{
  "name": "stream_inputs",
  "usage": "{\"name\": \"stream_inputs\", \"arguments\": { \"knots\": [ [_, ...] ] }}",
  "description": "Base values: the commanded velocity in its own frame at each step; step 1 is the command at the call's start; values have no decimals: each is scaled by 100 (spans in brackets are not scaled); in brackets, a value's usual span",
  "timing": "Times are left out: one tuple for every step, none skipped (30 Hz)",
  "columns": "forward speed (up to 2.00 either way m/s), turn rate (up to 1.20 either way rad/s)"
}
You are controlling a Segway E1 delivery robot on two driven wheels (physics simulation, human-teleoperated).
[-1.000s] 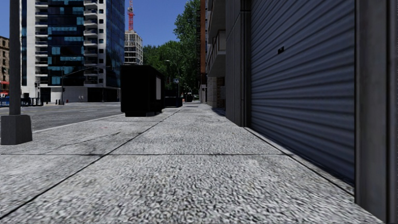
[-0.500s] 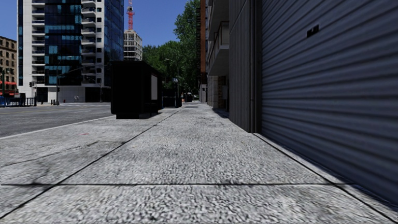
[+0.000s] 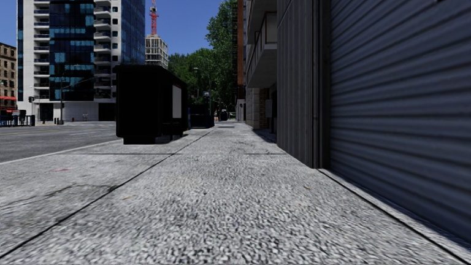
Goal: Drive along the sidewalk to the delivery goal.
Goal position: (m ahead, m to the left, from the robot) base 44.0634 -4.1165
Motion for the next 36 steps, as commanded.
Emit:
{"name": "stream_inputs", "arguments": {
  "knots": [
    [200, 0],
    [200, 0],
    [200, 0],
    [200, 0],
    [200, 0],
    [200, 0],
    [200, 0],
    [200, 0],
    [200, 0],
    [200, 0],
    [200, 0],
    [200, 0],
    [200, 0],
    [200, 0],
    [200, 0],
    [200, 0],
    [200, 0],
    [200, 0],
    [200, 0],
    [200, 0],
    [200, 0],
    [200, 0],
    [200, 0],
    [200, 0],
    [200, 0],
    [200, 0],
    [200, 0],
    [200, 0],
    [200, 0],
    [200, 0],
    [200, 0],
    [200, 0],
    [200, 0],
    [200, 0],
    [200, 0],
    [200, 0]
  ]
}}
